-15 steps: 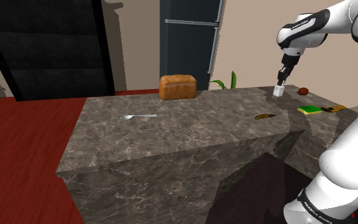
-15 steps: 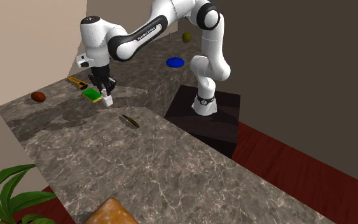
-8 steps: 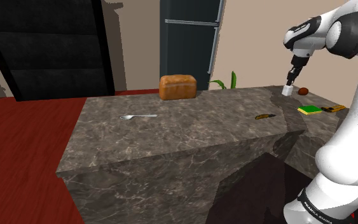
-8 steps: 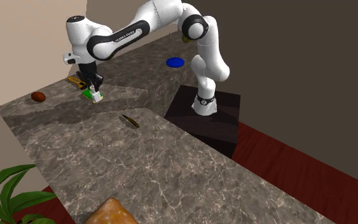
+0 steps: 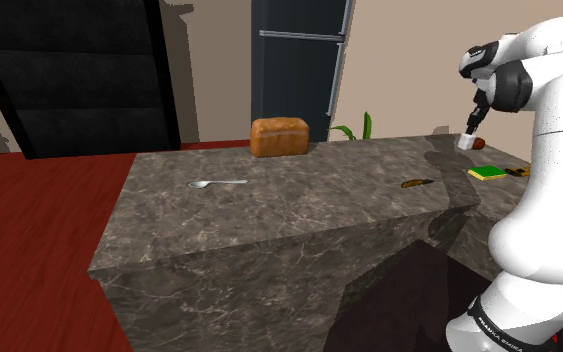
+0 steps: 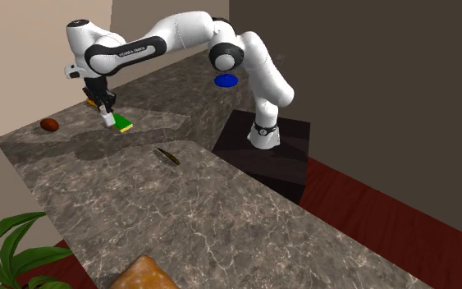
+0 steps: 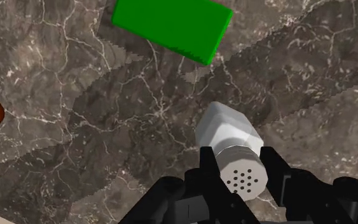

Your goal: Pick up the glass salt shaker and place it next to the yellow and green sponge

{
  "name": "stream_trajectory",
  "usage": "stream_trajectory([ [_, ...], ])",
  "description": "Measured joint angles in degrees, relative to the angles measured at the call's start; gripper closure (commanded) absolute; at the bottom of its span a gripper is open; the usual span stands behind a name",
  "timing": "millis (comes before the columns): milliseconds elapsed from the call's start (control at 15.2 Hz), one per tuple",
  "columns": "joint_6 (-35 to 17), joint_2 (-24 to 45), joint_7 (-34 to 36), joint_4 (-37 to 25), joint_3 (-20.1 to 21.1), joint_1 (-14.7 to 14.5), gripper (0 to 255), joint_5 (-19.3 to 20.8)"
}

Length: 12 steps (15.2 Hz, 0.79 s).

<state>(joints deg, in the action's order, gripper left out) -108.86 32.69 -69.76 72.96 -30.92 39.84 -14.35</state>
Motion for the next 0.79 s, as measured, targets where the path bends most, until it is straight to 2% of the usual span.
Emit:
stream_trajectory([
  [132,2.39,4.23,-1.40,-6.61,0.60,3.44,255,-1.62],
  [198,4.37,7.22,-1.57,-11.70,1.11,5.48,255,-2.51],
  [264,7.63,12.36,-1.97,-20.57,2.05,9.20,255,-3.92],
  [330,8.86,14.74,-2.24,-24.14,2.45,10.92,255,-4.47],
  [462,8.22,15.93,-2.66,-24.66,2.68,11.60,255,-4.80],
  [792,3.79,15.11,-3.46,-19.08,2.58,10.41,255,-4.89],
])
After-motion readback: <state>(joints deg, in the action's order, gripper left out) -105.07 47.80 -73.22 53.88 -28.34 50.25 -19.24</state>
